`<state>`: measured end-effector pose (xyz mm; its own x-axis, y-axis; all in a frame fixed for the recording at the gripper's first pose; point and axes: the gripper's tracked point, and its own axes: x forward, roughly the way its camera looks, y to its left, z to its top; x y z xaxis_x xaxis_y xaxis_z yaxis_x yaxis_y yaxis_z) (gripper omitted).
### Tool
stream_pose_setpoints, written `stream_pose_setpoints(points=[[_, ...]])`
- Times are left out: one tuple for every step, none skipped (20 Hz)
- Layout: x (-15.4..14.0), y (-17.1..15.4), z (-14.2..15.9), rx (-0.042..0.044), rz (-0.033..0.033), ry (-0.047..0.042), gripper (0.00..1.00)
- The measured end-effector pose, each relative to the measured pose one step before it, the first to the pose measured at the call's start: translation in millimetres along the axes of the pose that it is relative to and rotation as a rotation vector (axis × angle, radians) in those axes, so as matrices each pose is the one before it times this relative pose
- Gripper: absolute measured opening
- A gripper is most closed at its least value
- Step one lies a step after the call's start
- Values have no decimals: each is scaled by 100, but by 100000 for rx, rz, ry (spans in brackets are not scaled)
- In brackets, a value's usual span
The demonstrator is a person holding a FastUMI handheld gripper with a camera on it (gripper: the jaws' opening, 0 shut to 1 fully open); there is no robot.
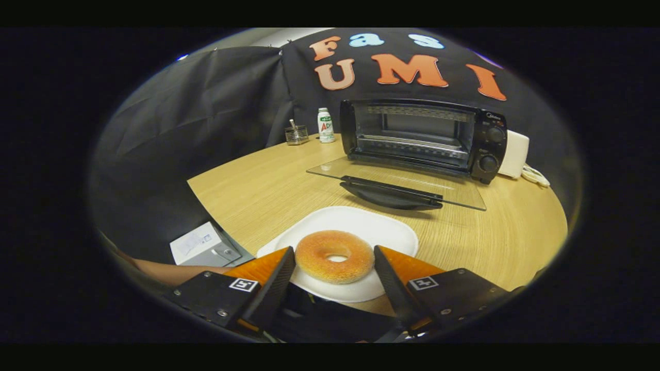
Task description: Open the toaster oven, put the food inside, and close the toaster oven door.
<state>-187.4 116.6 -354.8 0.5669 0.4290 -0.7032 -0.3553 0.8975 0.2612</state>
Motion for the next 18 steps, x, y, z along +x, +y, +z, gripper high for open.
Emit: stream_pose_setpoints(points=[[110, -7, 54, -183, 237, 284, 87], [176, -2, -18, 1056, 191, 411, 85], [91, -78, 165, 1724, 270, 125, 82], [90, -103, 126, 1605, -116, 46, 80], [198, -152, 64, 1268, -281, 496, 75], [-96, 20, 74, 958, -220, -12, 73], [76, 1, -4, 466, 44, 422, 68], [-74, 17, 191, 403, 30, -386, 67], [-2, 42, 405, 1069, 242, -1248, 64], [-64, 142, 277, 2123, 739, -948, 64], [73, 173, 561, 2684, 974, -1434, 64], [85, 160, 625, 2672, 796, -1550, 64], [113, 109, 819, 2579, 792, -2041, 64], [128, 74, 825, 2693, 698, -1904, 64], [214, 120, 905, 3162, 1153, -2122, 64], [231, 263, 921, 4854, 1732, -2026, 64], [315, 364, 720, 4349, 2221, -1402, 64], [248, 275, 736, 5365, 2034, -1369, 64]])
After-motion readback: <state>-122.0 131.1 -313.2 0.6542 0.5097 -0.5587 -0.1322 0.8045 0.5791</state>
